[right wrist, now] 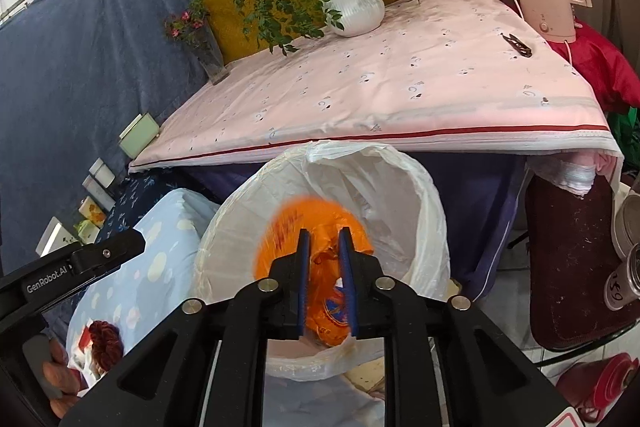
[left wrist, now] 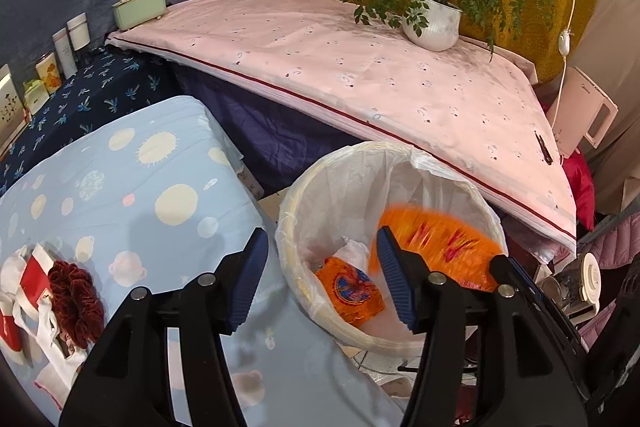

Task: Collect trash
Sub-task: 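Carry both orange bags over the white bin and open both tools, then move both open tools from the bin back over the table, then grasp the red-trimmed white sock with the right tool while the left tool grasps the red-white paper cup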

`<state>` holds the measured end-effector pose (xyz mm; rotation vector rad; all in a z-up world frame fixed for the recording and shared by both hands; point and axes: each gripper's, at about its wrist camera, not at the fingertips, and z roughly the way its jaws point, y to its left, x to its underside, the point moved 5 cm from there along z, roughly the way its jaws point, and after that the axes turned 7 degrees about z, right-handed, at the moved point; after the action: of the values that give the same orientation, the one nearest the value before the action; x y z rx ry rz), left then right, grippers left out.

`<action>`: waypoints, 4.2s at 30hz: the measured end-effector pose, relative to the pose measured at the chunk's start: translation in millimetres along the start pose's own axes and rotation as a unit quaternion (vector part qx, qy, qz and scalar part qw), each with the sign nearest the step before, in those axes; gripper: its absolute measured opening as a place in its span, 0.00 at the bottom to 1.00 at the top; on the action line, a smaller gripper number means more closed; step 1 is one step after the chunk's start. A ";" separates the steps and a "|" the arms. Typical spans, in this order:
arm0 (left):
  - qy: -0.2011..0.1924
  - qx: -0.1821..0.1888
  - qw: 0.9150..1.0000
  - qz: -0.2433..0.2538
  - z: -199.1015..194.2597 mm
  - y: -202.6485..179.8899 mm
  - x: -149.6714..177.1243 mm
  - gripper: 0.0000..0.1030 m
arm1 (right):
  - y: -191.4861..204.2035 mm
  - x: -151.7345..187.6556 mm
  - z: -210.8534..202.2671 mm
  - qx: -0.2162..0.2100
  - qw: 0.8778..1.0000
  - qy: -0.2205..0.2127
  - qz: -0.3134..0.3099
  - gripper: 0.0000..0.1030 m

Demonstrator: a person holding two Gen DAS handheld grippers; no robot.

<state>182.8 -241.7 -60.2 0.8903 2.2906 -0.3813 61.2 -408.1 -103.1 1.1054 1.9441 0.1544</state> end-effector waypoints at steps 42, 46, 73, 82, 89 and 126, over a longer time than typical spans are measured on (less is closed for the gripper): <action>-0.024 -0.082 0.987 -0.136 -88.9 137.7 73.6 0.71 | 136.5 57.8 -56.1 -0.074 0.989 0.015 -0.129 0.55; -0.027 -0.091 0.983 -0.155 -100.1 159.9 86.5 0.71 | 154.9 72.1 -59.2 -0.085 0.985 0.023 -0.150 0.56; -0.009 -0.178 0.935 -0.307 -157.9 314.3 209.6 0.82 | 281.1 219.9 -67.8 -0.160 0.933 0.125 -0.297 0.57; 0.013 -0.184 0.926 -0.330 -149.0 342.9 238.3 0.82 | 301.3 271.2 -53.4 -0.161 0.913 0.160 -0.338 0.57; 0.032 -0.174 0.920 -0.349 -131.9 354.9 249.3 0.82 | 306.8 291.9 -34.3 -0.150 0.907 0.175 -0.353 0.57; -0.027 -0.112 0.969 -0.219 -151.6 250.7 155.9 0.05 | 286.0 178.5 -73.3 -0.186 0.943 0.080 -0.262 0.07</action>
<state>196.5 89.9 -57.9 0.2539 2.4107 -0.3176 149.6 -82.5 -31.4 0.3172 2.1698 0.3103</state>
